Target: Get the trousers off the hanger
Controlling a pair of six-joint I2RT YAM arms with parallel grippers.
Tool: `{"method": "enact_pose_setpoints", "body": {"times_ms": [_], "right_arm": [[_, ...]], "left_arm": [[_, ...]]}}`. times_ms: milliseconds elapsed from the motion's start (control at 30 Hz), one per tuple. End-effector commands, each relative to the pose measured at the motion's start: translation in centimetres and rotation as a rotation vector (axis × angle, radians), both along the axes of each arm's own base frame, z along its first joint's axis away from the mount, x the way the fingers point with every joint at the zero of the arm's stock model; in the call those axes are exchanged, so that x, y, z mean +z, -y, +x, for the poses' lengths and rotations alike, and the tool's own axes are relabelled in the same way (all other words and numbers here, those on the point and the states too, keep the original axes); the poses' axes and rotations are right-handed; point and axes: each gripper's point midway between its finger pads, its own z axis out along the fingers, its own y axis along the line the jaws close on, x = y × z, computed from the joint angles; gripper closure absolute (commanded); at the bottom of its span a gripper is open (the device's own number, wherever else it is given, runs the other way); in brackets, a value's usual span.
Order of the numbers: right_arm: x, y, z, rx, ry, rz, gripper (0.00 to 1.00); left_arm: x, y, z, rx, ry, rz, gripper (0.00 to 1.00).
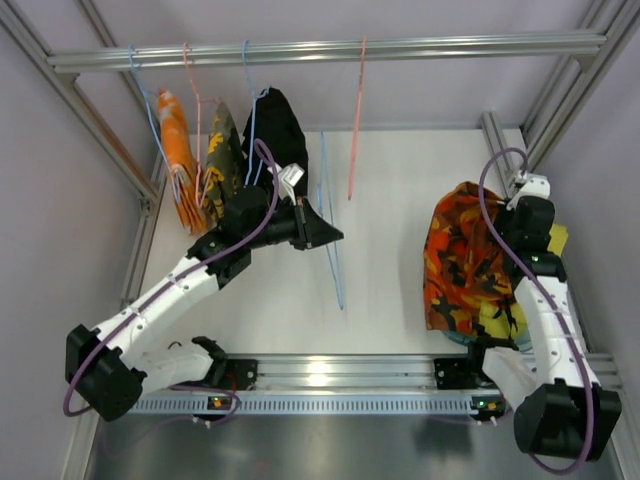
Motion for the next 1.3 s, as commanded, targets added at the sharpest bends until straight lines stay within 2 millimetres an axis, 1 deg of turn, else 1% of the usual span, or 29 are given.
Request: {"method": "enact_pose_setpoints", "body": {"times_ms": [0,33,67,100,133,233,267,300,333,367,400,567,600,633,667,700,733,767,800,833,867,900,933,967,1067,1133,1200,1233,1267], "right_arm": [[-2.7,-0.1,-0.2,0.054,-0.116,-0.006,0.91],[-3.7,-0.6,0.0,0.080,-0.154,0.014,0.84],[-4.2,-0.8,0.2,0.094,-0.174,0.019,0.72],[-4.1,-0.9,0.5,0.101,-0.185,0.025,0.68],[-5.2,-1.1,0.5,0.117,-0.232,0.041,0.64],[-5.6,-2.4,0.9,0.188,-0.265,0.099,0.44],[-5.4,-2.8,0.9,0.206,-0.263,0.113,0.29],[-4.8,-3.1,1.0,0.221,-0.253,0.124,0.23],[-4.0,-4.0,1.1,0.266,-0.231,0.150,0.15],[-3.6,-4.4,0.7,0.285,-0.231,0.165,0.05],[-2.2,-5.4,0.9,0.335,-0.197,0.190,0.01],[4.4,-7.4,-0.2,0.450,-0.012,0.192,0.01],[6.6,-8.1,-0.8,0.486,0.042,0.188,0.01],[7.6,-8.3,-1.1,0.518,0.069,0.158,0.01],[9.7,-8.8,-1.4,0.554,0.114,0.142,0.00],[10.5,-9.9,-2.2,0.615,0.114,0.164,0.01],[11.6,-10.4,-2.6,0.644,0.128,0.167,0.01],[13.8,-10.9,-3.0,0.679,0.164,0.161,0.01],[14.8,-12.3,-3.8,0.759,0.177,0.194,0.01],[15.0,-13.1,-4.4,0.792,0.154,0.241,0.01],[16.3,-13.8,-4.9,0.825,0.172,0.262,0.01],[16.7,-14.9,-5.5,0.887,0.172,0.301,0.01],[17.2,-16.0,-6.0,0.903,0.157,0.379,0.00],[17.3,-16.7,-6.3,0.919,0.151,0.412,0.01],[17.8,-20.6,-7.5,1.042,0.153,0.472,0.01],[18.1,-22.5,-8.5,1.117,0.149,0.515,0.01],[18.4,-23.3,-8.0,1.136,0.169,0.514,0.02],[18.1,-24.8,-8.3,1.178,0.142,0.533,0.03],[18.5,-25.6,-8.2,1.204,0.152,0.532,0.04]], "left_arm": [[3.7,-0.2,-0.3,-0.013,0.102,-0.056,1.00],[3.9,-0.2,-0.3,-0.013,0.106,-0.059,1.00],[4.0,-0.2,-0.3,-0.014,0.111,-0.059,1.00],[4.2,-0.2,-0.2,-0.013,0.115,-0.060,1.00],[4.4,-0.2,-0.2,-0.013,0.126,-0.063,1.00],[4.9,-0.3,-0.3,-0.016,0.144,-0.065,1.00],[5.0,-0.4,-0.4,-0.016,0.146,-0.068,1.00],[5.1,-0.4,-0.6,-0.022,0.151,-0.072,1.00],[5.4,-0.5,-0.8,-0.025,0.155,-0.076,1.00],[5.4,-0.6,-0.8,-0.025,0.156,-0.077,1.00],[5.5,-0.6,-0.9,-0.031,0.157,-0.080,1.00],[6.5,-0.7,-1.4,-0.044,0.167,-0.100,1.00],[7.0,-0.7,-1.4,-0.044,0.175,-0.107,1.00],[7.2,-0.7,-1.5,-0.046,0.175,-0.112,1.00],[7.7,-0.7,-1.4,-0.043,0.182,-0.118,1.00],[7.9,-0.7,-1.5,-0.042,0.179,-0.123,1.00],[8.0,-0.6,-1.4,-0.038,0.173,-0.127,1.00],[8.2,-0.6,-1.3,-0.032,0.168,-0.130,1.00],[8.3,-0.5,-1.1,-0.030,0.161,-0.133,1.00],[8.5,-0.4,-1.0,-0.025,0.149,-0.140,1.00],[8.7,-0.4,-0.8,-0.018,0.147,-0.144,1.00],[8.9,-0.3,-0.6,-0.014,0.143,-0.149,1.00],[8.9,-0.2,-0.5,-0.009,0.131,-0.152,1.00],[9.0,-0.2,-0.3,-0.003,0.129,-0.156,1.00],[9.1,0.0,0.0,0.007,0.110,-0.161,1.00],[9.2,0.1,0.2,0.010,0.102,-0.165,1.00],[9.4,0.2,0.3,0.012,0.098,-0.168,1.00],[9.4,0.3,0.5,0.015,0.098,-0.168,1.00],[9.3,0.3,0.7,0.023,0.093,-0.164,1.00]]}}
